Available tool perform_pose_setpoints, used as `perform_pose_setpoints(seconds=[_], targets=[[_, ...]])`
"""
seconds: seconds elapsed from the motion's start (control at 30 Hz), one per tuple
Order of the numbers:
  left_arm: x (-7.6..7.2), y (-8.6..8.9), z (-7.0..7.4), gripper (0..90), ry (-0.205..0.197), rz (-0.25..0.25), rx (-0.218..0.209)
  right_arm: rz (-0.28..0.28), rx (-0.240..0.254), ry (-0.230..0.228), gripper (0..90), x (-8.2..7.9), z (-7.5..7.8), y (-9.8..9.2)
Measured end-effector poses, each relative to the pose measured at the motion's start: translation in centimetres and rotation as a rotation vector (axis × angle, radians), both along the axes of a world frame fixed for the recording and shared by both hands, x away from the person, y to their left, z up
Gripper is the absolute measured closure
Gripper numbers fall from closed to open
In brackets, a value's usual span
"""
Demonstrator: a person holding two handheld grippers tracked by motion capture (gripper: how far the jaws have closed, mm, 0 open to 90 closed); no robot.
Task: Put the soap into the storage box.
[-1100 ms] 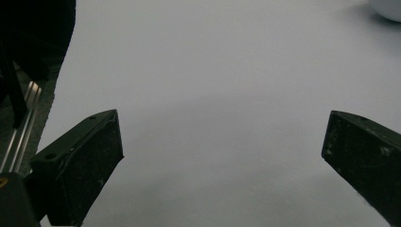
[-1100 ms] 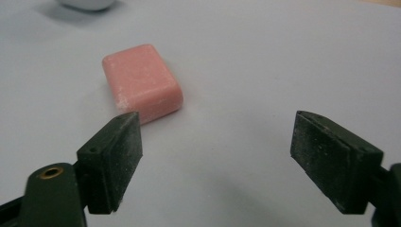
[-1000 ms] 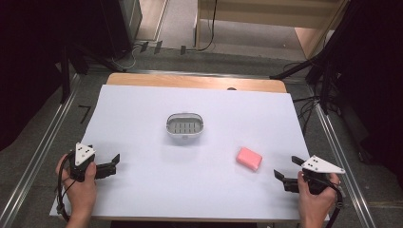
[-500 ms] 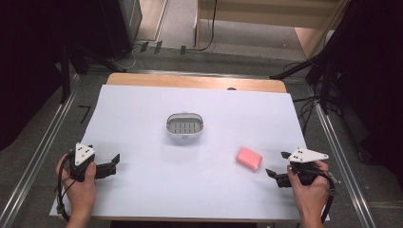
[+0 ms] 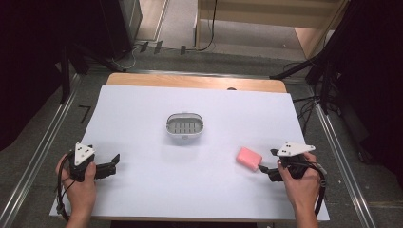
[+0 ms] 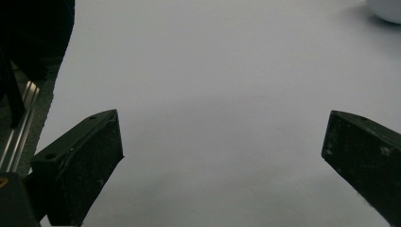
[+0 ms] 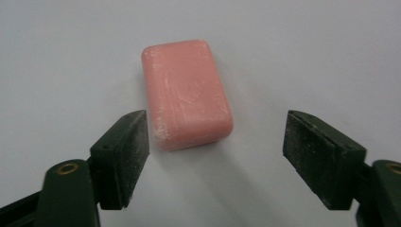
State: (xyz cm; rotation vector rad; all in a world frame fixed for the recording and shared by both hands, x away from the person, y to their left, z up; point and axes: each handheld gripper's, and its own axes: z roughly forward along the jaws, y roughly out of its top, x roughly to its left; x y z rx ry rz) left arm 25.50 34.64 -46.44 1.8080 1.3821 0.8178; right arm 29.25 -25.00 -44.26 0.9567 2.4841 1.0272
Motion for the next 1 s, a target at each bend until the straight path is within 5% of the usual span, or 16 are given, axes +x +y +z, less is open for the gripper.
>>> perform_pose_setpoints(seconds=[0.27, 1.0], targets=[[0.0, 0.0, 0.0, 0.1, 0.0, 0.0, 0.0, 0.036, -0.001, 0.007, 23.6, 0.7, 0.1, 1.1], [0.0, 0.0, 0.0, 0.1, -0.002, 0.001, -0.006, 0.12, -0.107, 0.102, 23.4, 3.4, -0.7, 4.6]])
